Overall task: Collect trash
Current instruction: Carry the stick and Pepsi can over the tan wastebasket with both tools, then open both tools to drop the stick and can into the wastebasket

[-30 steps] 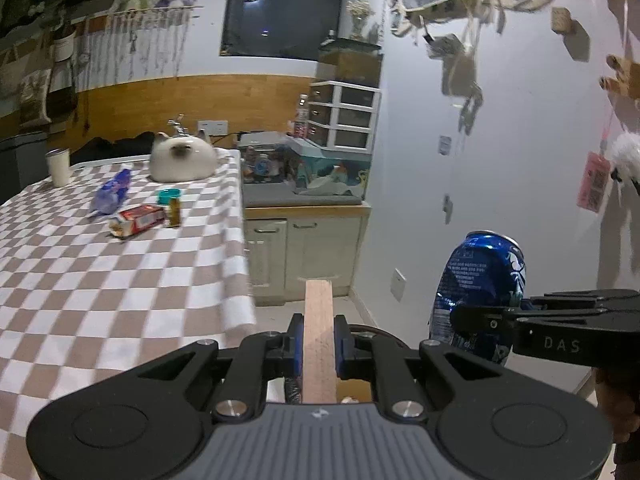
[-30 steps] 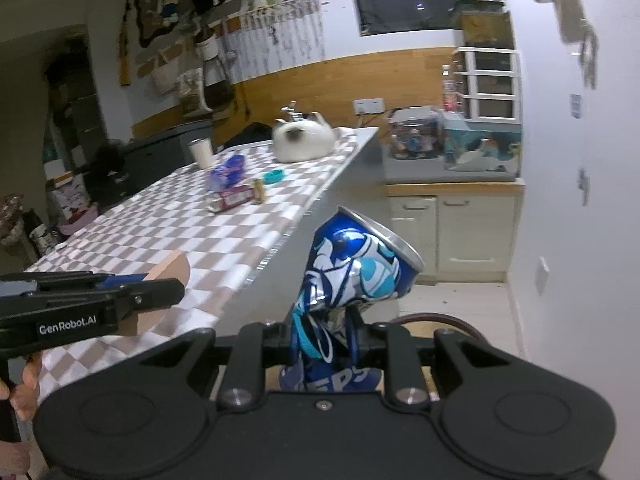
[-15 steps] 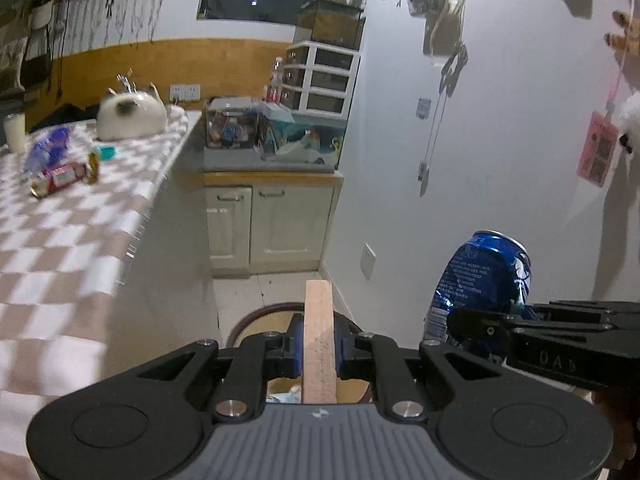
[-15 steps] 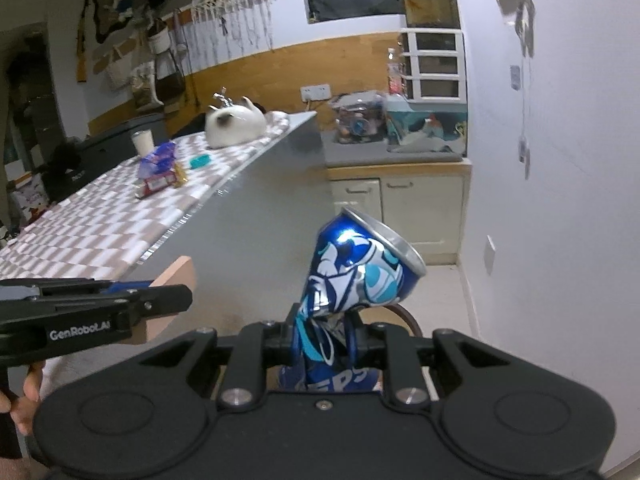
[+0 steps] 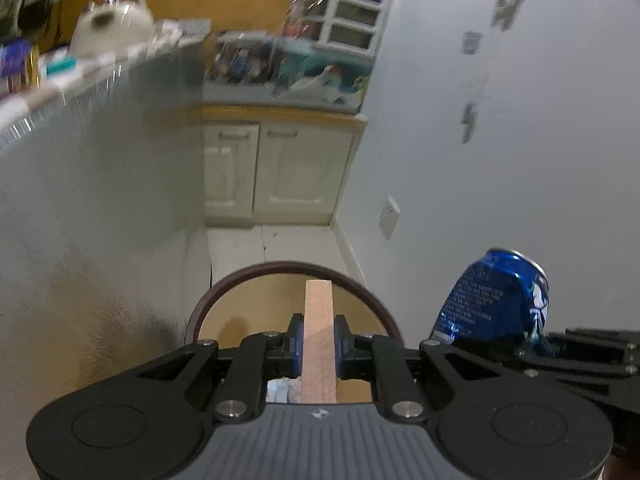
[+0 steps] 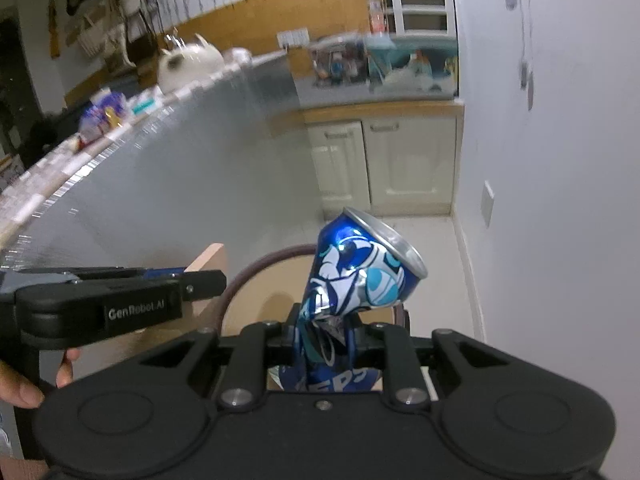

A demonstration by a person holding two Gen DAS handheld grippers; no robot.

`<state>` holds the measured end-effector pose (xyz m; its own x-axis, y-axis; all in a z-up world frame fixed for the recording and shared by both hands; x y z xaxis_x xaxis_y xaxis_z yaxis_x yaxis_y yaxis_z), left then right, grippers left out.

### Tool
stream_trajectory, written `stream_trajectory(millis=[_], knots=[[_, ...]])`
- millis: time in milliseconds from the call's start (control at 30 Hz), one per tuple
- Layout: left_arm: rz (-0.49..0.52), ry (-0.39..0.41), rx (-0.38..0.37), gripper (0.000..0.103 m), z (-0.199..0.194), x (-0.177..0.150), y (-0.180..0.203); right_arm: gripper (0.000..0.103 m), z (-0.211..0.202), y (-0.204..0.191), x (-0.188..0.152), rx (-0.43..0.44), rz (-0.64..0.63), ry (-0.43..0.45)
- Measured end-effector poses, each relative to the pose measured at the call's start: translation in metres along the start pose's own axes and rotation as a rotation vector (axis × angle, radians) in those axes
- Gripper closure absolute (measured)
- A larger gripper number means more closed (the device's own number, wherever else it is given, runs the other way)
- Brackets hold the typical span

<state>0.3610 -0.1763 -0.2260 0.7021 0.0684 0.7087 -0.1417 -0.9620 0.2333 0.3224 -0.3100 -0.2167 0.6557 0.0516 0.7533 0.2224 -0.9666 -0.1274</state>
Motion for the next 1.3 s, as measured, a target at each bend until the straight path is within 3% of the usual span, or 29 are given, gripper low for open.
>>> stream_trajectory(millis=[233, 533, 1100, 1233, 1300], knots=[[-0.049, -0.034, 0.007, 0.088, 0.062, 0.002, -0.03, 0.082, 0.086, 0.005, -0.01, -0.015, -0.007, -0.12], [-0.09, -0.158, -0.029, 0.088, 0.137, -0.032, -0.046, 0.082, 0.161, 0.009, -0.035, -0.019, -0.038, -0.276], [-0.071, -0.21, -0.027, 0.088, 0.162, -0.043, -0.06, 0.081, 0.199, 0.002, -0.039, -0.005, -0.087, -0.332], [-0.07, -0.219, -0.008, 0.087, 0.167, -0.042, -0.062, 0.064, 0.192, 0.006, -0.04, -0.008, -0.097, -0.317], [-0.059, -0.222, 0.003, 0.087, 0.168, -0.043, -0.062, 0.062, 0.19, 0.008, -0.041, -0.007, -0.107, -0.315]])
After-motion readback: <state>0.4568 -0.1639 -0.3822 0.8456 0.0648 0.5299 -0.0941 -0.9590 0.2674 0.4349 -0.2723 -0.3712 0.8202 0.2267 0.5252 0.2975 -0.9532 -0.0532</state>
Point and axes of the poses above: each gripper's, at about its wrist camera, not at the fingertips, and z roughly the way its jaws point, y to its right, x to its top, the point moved 8 cm from there along z, roughly the way its jaws point, and after that the axes turned 5 degrees about -z, right-handed, at the moved point
